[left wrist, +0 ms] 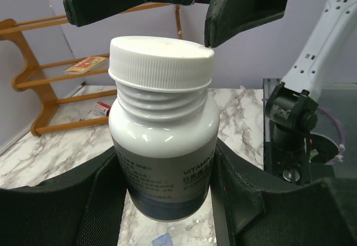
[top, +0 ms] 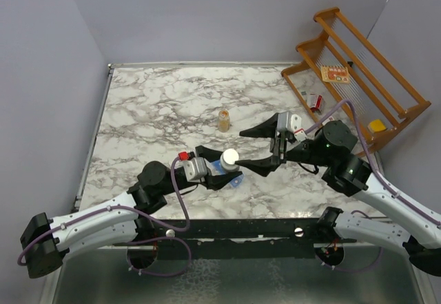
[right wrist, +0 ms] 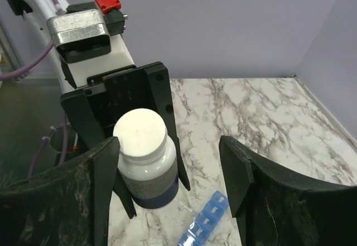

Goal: Sort the pills into containers
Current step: Screw the lid of the pill bottle onto the pill bottle.

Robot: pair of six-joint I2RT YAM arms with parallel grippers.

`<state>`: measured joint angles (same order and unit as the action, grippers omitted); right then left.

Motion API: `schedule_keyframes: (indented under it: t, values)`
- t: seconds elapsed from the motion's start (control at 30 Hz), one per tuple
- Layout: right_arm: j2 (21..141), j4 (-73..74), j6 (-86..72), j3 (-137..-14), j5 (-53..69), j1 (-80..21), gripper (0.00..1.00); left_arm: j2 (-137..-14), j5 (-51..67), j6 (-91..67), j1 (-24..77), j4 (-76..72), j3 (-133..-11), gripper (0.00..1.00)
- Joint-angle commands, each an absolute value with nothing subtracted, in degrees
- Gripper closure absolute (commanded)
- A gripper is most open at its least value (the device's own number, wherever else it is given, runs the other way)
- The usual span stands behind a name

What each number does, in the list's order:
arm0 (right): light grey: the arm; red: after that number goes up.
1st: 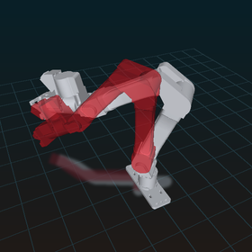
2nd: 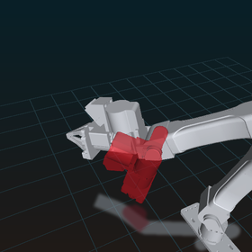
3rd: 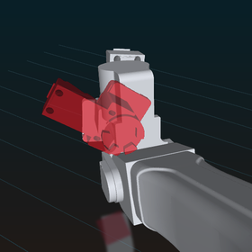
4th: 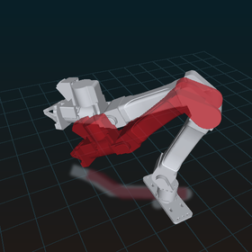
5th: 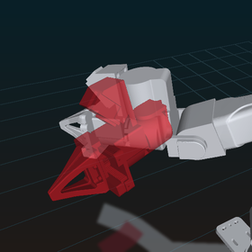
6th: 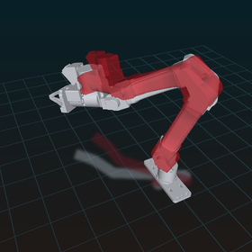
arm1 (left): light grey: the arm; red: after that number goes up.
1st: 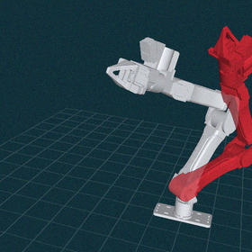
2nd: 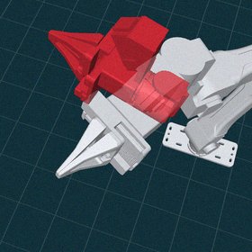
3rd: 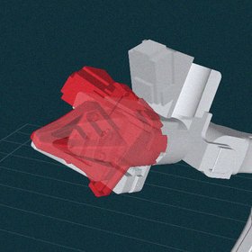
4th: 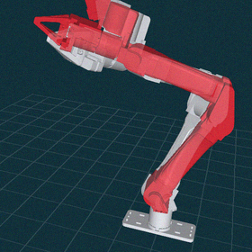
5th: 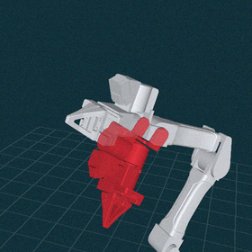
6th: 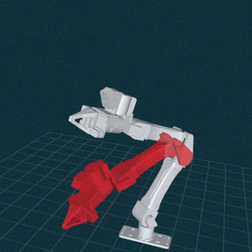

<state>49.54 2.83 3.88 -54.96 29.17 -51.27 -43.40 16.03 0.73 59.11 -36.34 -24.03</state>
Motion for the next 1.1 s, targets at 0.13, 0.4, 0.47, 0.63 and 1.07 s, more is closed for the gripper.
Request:
schedule_keyframes:
  t: [0.13,0.4,0.47,0.63,1.07]
  values:
    - [48.68,-3.02,0.97,-53.21,34.96,-51.11,0.29,-42.78,22.06,-0.11,59.34,-36.96,-25.78,1.00]
    - [48.58,-3.69,0.01,-53.16,36.64,-51.13,0.29,-44.15,19.09,0.17,59.37,-37.17,-25.92,1.00]
    - [48.66,-3.65,-0.09,-53.18,37.53,-51.15,0.29,-44.57,17.53,0.25,59.33,-37.30,-26.14,1.00]
    - [49.39,-4.33,-0.73,-52.55,39.00,-51.13,0.31,-45.18,16.99,0.35,59.39,-38.11,-26.97,1.00]
    - [52.24,-8.18,-1.27,-50.50,38.39,-51.14,0.40,-44.98,17.19,-0.70,59.33,-38.80,-26.55,1.00]
